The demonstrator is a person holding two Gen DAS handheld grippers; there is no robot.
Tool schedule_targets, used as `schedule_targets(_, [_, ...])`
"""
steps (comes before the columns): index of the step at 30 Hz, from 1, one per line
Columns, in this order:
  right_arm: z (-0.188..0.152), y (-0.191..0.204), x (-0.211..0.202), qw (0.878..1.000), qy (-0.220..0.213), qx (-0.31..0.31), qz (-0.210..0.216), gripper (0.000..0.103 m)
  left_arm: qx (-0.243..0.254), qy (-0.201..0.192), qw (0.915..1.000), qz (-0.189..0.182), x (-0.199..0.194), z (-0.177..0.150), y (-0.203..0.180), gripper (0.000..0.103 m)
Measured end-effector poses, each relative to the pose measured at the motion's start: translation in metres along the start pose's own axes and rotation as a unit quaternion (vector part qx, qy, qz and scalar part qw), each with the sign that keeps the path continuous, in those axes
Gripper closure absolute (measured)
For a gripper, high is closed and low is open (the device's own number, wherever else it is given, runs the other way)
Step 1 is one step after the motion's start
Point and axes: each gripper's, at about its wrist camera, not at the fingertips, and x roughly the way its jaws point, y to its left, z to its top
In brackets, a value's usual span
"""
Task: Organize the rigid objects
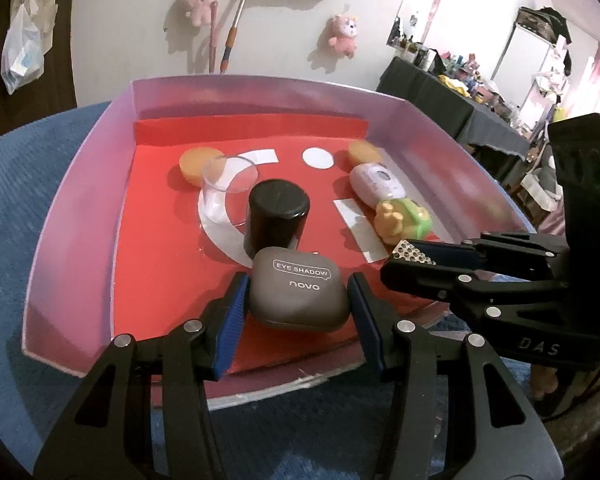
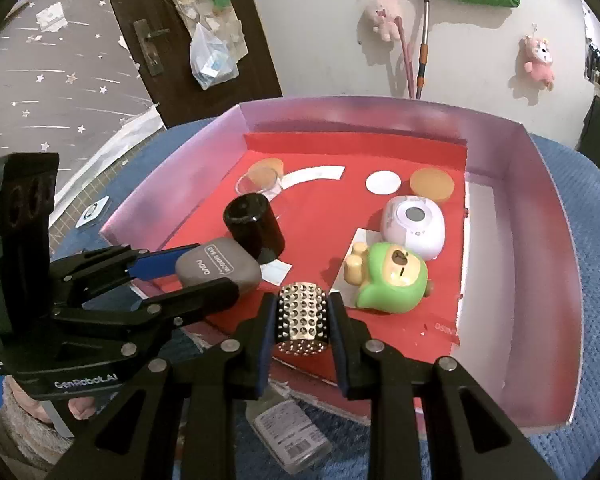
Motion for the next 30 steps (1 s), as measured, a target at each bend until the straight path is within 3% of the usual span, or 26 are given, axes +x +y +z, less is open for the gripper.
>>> schedule_targets(9, [0.004,-0.007,0.009,1.000,0.007,0.012,0.001,0.076,-0.010,0.003,0.9999,0.003,0.010,0.006,0.008,0.055])
schedule_targets(14, [0.004,-0.008,0.011,0.999,0.006,-0.001,-0.035,0.076,-0.015,0.000,0.9999,0.005,0.013,0.009,0.010,0.055])
schedule_targets(23, [0.004,-0.007,0.013,0.998,0.004,-0.003,-0.058,0.076,-0.018,0.002,0.9998,0.008,0.014,0.008,0.014,0.055])
schedule_targets(30, [0.003,-0.011,0.017,0.999,0.008,0.009,-0.049,0.076,-0.017,0.004,0.9998,0.011,0.013,0.009,0.014,0.055])
